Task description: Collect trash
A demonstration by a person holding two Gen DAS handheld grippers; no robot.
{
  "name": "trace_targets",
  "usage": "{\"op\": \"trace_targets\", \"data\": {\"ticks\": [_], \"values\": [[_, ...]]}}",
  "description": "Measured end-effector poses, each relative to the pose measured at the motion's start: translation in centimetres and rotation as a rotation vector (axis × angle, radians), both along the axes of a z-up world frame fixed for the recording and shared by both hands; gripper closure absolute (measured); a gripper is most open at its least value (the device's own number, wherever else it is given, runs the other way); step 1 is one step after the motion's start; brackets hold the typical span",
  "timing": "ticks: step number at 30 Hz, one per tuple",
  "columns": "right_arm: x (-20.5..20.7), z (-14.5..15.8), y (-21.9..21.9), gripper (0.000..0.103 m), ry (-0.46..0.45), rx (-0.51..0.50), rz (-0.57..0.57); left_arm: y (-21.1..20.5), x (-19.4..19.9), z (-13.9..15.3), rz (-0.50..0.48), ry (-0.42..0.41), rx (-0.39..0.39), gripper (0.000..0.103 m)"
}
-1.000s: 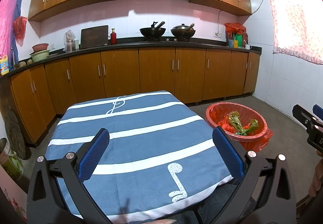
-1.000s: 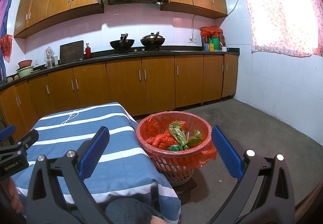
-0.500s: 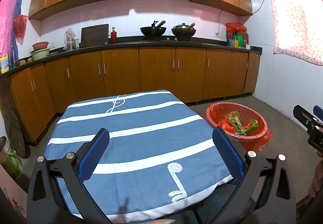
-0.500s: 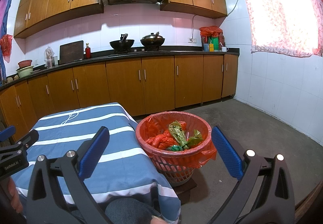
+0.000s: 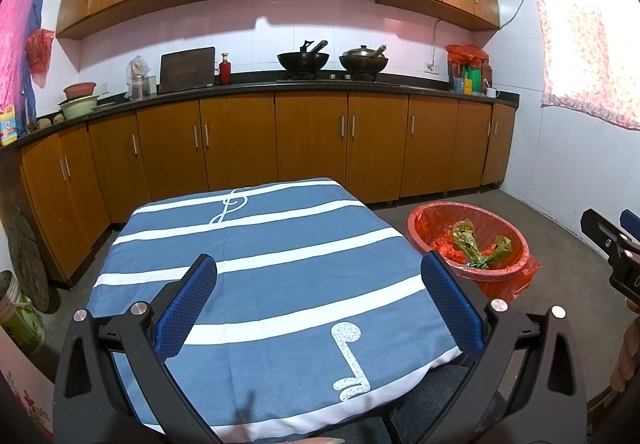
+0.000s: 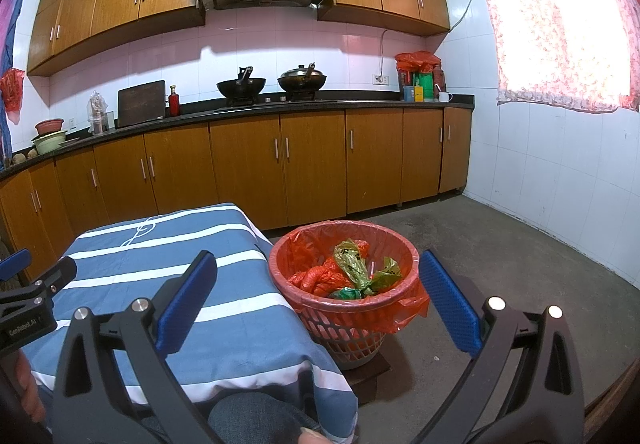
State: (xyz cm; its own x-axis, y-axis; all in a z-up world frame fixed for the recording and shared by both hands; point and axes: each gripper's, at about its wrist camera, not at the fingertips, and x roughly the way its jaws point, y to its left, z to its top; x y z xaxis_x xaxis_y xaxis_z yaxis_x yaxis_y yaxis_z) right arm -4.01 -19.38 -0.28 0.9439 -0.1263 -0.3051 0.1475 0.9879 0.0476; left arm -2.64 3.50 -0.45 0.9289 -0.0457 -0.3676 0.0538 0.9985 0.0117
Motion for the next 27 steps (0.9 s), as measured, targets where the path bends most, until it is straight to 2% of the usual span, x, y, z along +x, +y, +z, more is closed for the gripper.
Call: {"op": "trace_targets", "data": {"ticks": [27], "values": [[0.03, 0.04, -0.19, 0.004, 0.000, 0.002, 0.000, -0.31, -0.03, -0.14, 0.000, 0.010, -0.004, 0.002]]}}
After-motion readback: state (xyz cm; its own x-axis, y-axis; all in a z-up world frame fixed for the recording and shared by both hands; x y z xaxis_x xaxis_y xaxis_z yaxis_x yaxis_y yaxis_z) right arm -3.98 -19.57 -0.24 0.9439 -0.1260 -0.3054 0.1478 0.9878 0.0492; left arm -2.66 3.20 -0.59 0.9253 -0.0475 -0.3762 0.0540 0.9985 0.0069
